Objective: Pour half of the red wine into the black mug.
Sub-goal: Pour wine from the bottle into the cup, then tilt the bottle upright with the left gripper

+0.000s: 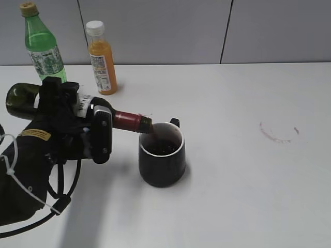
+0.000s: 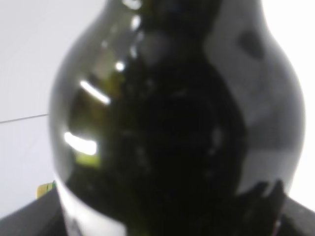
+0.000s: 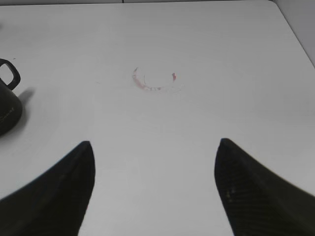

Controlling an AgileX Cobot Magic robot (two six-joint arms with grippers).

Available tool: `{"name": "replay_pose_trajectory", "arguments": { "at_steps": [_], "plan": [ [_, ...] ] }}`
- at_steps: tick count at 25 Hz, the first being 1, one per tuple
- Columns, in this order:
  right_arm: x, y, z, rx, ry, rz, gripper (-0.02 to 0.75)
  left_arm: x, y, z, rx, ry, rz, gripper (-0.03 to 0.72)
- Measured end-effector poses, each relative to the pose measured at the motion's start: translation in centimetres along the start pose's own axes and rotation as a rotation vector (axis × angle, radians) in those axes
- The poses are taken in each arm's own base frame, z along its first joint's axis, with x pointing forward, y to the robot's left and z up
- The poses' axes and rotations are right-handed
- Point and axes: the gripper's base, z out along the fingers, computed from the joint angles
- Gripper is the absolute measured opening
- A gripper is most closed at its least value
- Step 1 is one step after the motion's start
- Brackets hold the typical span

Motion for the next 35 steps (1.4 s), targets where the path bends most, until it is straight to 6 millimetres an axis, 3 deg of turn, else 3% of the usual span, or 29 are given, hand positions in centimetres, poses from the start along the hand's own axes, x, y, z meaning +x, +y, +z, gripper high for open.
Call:
{"name": "replay_pose_trajectory", "arguments": {
  "at_steps": [29, 35],
  "plan": [
    [0.0, 0.0, 0.0, 0.000, 0.000, 0.000, 0.573, -0.3, -0.8, 0.4, -0.004, 0.006, 0.042, 0.545],
    [0.0, 0.0, 0.0, 0.000, 0.000, 0.000, 0.573, -0.9, 0.1, 0.9, -0.027, 0.007, -0.162, 0.545]
  ]
}}
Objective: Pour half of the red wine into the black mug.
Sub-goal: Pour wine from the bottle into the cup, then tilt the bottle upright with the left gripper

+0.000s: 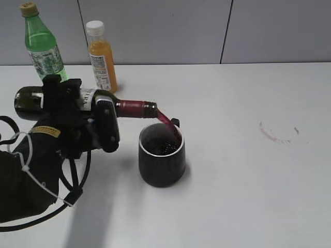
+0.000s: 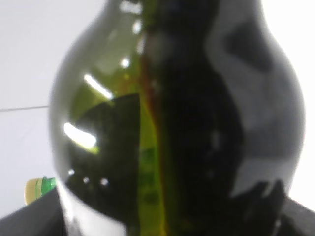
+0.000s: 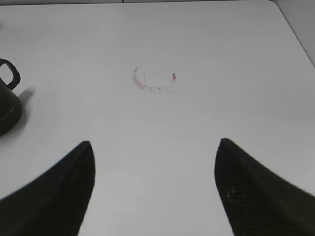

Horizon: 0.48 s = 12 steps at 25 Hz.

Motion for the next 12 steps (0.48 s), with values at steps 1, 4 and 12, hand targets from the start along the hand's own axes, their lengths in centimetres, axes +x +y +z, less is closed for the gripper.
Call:
{"name": "replay_pose_trajectory", "arguments": {
  "at_steps": [1, 4, 12],
  "plan": [
    [0.0, 0.0, 0.0, 0.000, 0.000, 0.000, 0.573, -0.2, 0.1, 0.1, 0.001, -0.008, -0.038, 0.545],
    [0.0, 0.0, 0.0, 0.000, 0.000, 0.000, 0.573, -0.5, -0.1, 0.1, 0.027, -0.040, -0.152, 0.545],
    [0.0, 0.0, 0.0, 0.000, 0.000, 0.000, 0.573, -1.3, -0.4, -0.1, 0.063, -0.137, -0.443, 0.545]
  ]
}}
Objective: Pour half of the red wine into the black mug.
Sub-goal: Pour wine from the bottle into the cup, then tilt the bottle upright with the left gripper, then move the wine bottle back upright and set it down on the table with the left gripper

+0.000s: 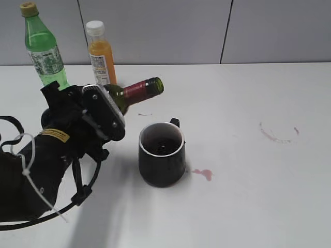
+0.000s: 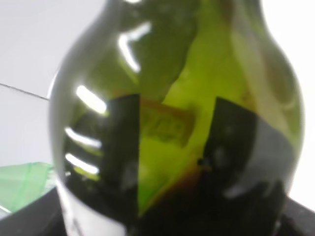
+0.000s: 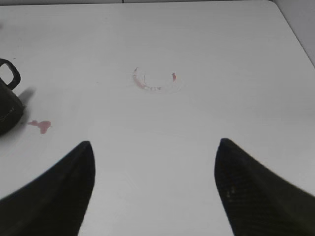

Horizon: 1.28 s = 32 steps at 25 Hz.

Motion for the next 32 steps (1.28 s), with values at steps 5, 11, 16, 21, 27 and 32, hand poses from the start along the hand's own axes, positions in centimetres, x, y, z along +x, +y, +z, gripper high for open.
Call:
{"name": "replay_pose_trajectory", "arguments": {
  "at_steps": [5, 11, 16, 21, 27, 32],
  "plan": [
    [0.0, 0.0, 0.0, 0.000, 0.000, 0.000, 0.573, 1.3, -1.1, -1.0, 0.088, -0.056, -0.238, 0.545],
    [0.0, 0.0, 0.0, 0.000, 0.000, 0.000, 0.573, 3.4, -1.0, -0.9, 0.205, -0.113, -0.581, 0.545],
    [0.0, 0.0, 0.0, 0.000, 0.000, 0.000, 0.573, 5.0, 0.7, 0.4, 0.313, -0.225, -0.814, 0.545],
    [0.0, 0.0, 0.0, 0.000, 0.000, 0.000, 0.573, 7.0, 2.9, 1.4, 0.456, -0.368, -0.930, 0.545],
    [0.0, 0.0, 0.0, 0.000, 0.000, 0.000, 0.573, 6.6, 6.1, 4.5, 0.563, -0.563, -0.797, 0.545],
    [0.0, 0.0, 0.0, 0.000, 0.000, 0.000, 0.573, 4.8, 8.5, 8.2, 0.600, -0.675, -0.800, 0.545]
  ]
}}
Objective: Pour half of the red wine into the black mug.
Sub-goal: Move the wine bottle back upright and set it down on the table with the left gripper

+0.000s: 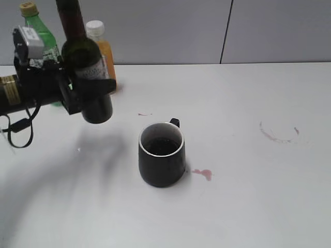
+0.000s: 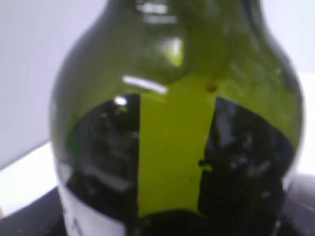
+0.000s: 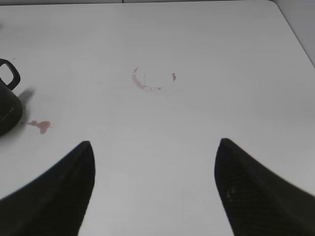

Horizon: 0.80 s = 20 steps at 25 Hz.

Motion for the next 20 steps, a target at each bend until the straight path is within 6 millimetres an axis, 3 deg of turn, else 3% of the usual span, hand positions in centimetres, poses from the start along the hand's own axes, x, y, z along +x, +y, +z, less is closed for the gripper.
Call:
{"name": "replay_pose_trajectory", "arguments": {
  "at_steps": [5, 9, 15, 20],
  "plan": [
    [0.0, 0.0, 0.0, 0.000, 0.000, 0.000, 0.573, -0.3, 3.3, 3.0, 0.003, -0.060, 0.013, 0.545],
    [0.0, 0.0, 0.0, 0.000, 0.000, 0.000, 0.573, -0.2, 4.5, 5.5, 0.025, -0.098, 0.021, 0.545],
    [0.0, 0.0, 0.0, 0.000, 0.000, 0.000, 0.573, 1.2, 3.7, 9.0, 0.078, -0.096, 0.016, 0.545],
    [0.0, 0.0, 0.0, 0.000, 0.000, 0.000, 0.573, 3.5, 3.2, 10.4, 0.021, -0.060, -0.069, 0.545]
  ]
}}
